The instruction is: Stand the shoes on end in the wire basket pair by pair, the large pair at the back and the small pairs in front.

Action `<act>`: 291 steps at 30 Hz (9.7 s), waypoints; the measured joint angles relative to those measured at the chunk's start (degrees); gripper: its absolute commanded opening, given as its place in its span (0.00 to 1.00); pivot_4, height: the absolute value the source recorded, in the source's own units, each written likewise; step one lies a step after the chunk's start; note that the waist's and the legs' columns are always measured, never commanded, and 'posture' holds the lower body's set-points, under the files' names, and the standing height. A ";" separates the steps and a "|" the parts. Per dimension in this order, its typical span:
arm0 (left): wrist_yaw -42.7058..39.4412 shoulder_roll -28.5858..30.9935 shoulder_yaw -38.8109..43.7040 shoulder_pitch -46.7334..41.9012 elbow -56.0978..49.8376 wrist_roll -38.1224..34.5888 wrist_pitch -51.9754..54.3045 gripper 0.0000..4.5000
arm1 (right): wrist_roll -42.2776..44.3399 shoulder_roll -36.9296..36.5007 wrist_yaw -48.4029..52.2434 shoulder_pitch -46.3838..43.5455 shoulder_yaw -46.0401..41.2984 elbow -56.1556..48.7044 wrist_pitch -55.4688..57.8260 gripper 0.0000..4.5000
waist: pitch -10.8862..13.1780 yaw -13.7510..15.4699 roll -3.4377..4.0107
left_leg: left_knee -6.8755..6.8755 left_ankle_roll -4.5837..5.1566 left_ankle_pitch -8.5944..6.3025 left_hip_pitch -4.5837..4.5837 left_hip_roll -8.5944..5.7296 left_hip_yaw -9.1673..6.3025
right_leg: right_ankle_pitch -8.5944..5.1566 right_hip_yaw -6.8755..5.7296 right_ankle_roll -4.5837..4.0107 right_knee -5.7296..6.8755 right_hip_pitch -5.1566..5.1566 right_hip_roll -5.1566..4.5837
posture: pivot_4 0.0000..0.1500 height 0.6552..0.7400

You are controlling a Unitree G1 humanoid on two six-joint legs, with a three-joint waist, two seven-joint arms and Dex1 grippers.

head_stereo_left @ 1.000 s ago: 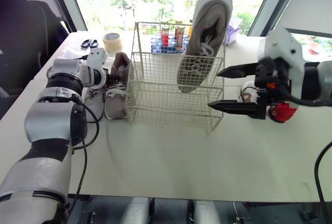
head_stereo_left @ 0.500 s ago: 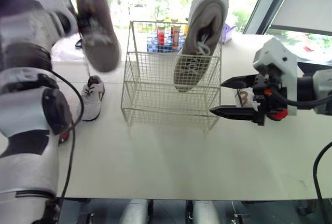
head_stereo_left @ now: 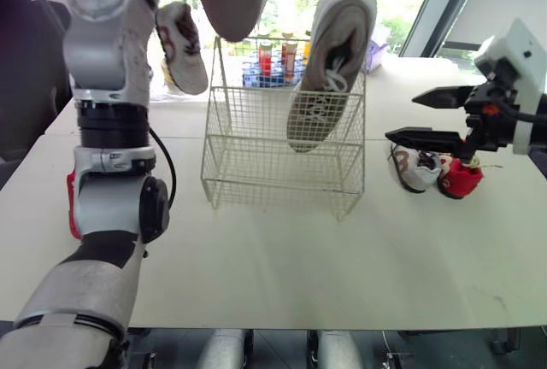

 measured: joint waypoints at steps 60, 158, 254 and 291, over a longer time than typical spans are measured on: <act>-27.00 29.16 -8.71 -5.33 37.21 2.39 41.35 1.00 | -10.14 8.23 3.52 7.00 2.07 6.28 -9.89 1.00 | 0.00 0.07 0.00 | 0.10 0.07 -0.04 -0.03 -0.08 0.01 | -0.02 0.02 0.07 0.08 0.00 -0.04 | 1.00 0.01; 28.19 -13.20 -10.70 -3.15 46.67 25.19 -61.06 0.06 | 39.62 -4.37 -21.79 16.33 -29.40 2.16 1.01 1.00 | -0.35 1.56 0.24 | 0.54 0.69 -0.21 -0.09 -0.37 0.12 | 0.18 0.19 0.38 -0.07 0.25 -0.31 | 1.00 0.01; -21.92 1.95 -4.05 35.88 -25.73 -12.48 17.04 0.70 | 25.85 12.81 -17.19 20.32 -13.23 -0.54 -18.67 1.00 | -1.25 1.30 0.57 | 0.98 1.13 -0.48 -0.08 -0.41 -0.02 | 0.19 0.19 0.58 -0.24 0.50 -0.27 | 1.00 0.01; -19.17 18.99 -7.95 69.46 -66.86 -48.27 44.18 0.99 | -16.15 37.90 -27.00 45.56 -15.08 9.94 -36.38 1.00 | -1.41 2.37 1.14 | 0.91 1.10 -0.49 -0.04 -0.37 0.22 | -0.19 0.42 0.03 -0.23 0.37 -0.22 | 1.00 0.01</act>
